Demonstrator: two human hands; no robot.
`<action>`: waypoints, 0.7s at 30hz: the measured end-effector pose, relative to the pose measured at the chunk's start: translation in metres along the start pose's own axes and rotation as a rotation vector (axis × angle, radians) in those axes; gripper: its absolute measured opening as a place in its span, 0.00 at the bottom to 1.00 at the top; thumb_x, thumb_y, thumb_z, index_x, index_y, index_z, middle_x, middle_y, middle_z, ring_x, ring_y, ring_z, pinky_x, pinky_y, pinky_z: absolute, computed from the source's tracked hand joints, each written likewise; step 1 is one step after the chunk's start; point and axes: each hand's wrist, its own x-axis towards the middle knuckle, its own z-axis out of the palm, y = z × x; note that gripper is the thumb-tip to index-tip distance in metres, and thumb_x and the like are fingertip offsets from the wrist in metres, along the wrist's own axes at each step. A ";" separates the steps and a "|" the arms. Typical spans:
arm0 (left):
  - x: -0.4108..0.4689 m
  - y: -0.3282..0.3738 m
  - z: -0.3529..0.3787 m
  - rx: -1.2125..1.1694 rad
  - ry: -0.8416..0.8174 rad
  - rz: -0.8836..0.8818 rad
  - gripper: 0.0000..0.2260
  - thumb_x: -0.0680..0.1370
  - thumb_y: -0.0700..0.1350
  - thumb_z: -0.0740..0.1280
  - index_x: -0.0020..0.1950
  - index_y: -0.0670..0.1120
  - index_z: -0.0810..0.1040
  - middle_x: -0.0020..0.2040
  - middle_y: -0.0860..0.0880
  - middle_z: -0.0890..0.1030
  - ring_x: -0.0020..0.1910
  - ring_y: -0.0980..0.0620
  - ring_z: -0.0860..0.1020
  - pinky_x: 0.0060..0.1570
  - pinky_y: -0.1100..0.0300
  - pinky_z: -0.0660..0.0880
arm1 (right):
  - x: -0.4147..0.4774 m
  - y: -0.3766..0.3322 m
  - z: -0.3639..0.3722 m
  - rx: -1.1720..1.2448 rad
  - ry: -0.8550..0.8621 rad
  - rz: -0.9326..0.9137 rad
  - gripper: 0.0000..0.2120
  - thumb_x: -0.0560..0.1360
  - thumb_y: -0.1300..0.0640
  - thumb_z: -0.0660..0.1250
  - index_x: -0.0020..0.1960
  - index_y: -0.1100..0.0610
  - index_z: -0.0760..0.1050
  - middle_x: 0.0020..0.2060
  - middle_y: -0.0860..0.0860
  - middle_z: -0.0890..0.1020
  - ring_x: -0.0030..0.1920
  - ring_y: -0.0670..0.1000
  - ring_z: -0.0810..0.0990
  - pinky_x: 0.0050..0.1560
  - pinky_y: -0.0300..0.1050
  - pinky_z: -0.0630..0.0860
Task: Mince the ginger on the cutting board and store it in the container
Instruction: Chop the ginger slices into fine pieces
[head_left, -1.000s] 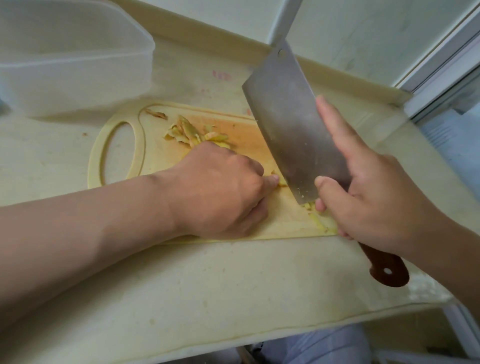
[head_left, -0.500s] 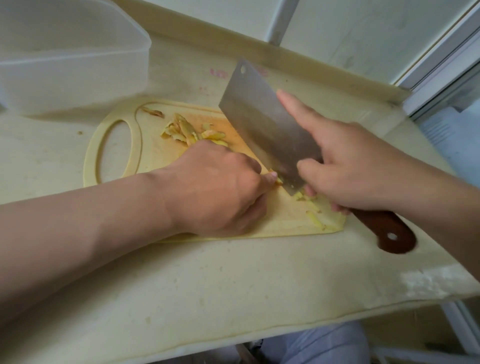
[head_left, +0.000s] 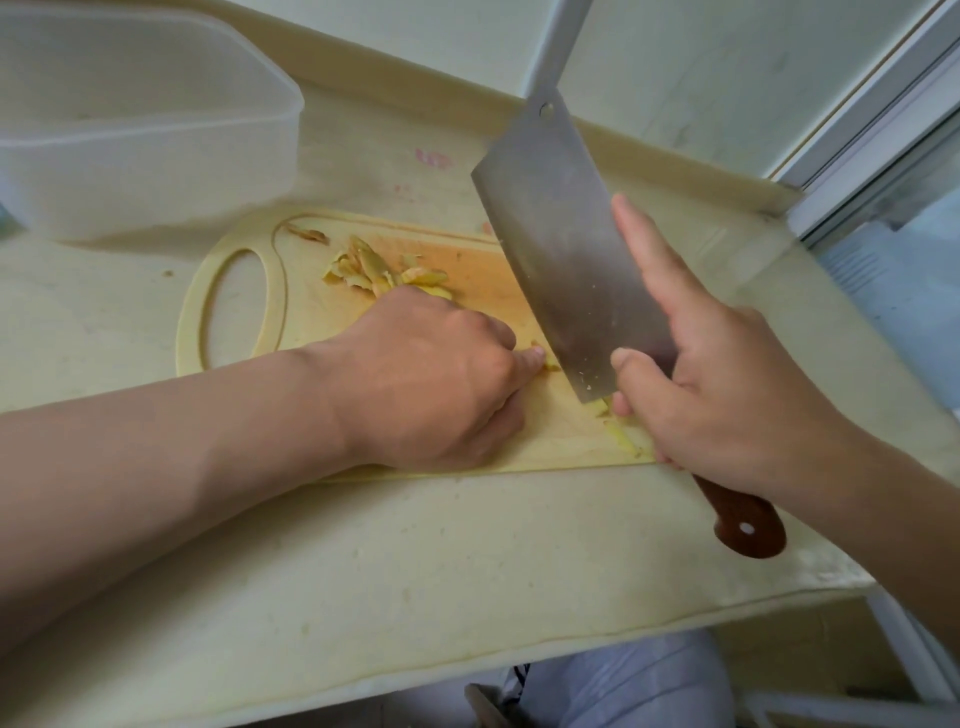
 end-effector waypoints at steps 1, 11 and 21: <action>0.000 0.000 0.000 -0.001 0.002 0.000 0.24 0.79 0.52 0.49 0.54 0.44 0.84 0.33 0.50 0.76 0.28 0.39 0.76 0.25 0.59 0.65 | -0.001 0.000 -0.001 -0.006 -0.007 -0.002 0.46 0.81 0.61 0.62 0.75 0.20 0.40 0.33 0.61 0.83 0.27 0.59 0.79 0.34 0.57 0.80; 0.000 -0.001 0.001 -0.003 -0.014 0.007 0.22 0.79 0.52 0.52 0.55 0.44 0.83 0.32 0.50 0.76 0.27 0.40 0.76 0.24 0.60 0.65 | 0.006 0.000 -0.006 0.006 -0.086 0.000 0.45 0.80 0.61 0.61 0.74 0.19 0.41 0.33 0.61 0.83 0.28 0.60 0.79 0.32 0.55 0.80; 0.001 0.001 0.001 0.023 -0.004 0.006 0.23 0.79 0.52 0.50 0.57 0.45 0.83 0.33 0.50 0.76 0.29 0.39 0.77 0.26 0.60 0.63 | 0.020 -0.009 -0.013 -0.067 -0.213 0.028 0.45 0.80 0.62 0.60 0.77 0.22 0.41 0.32 0.56 0.84 0.24 0.54 0.80 0.28 0.53 0.82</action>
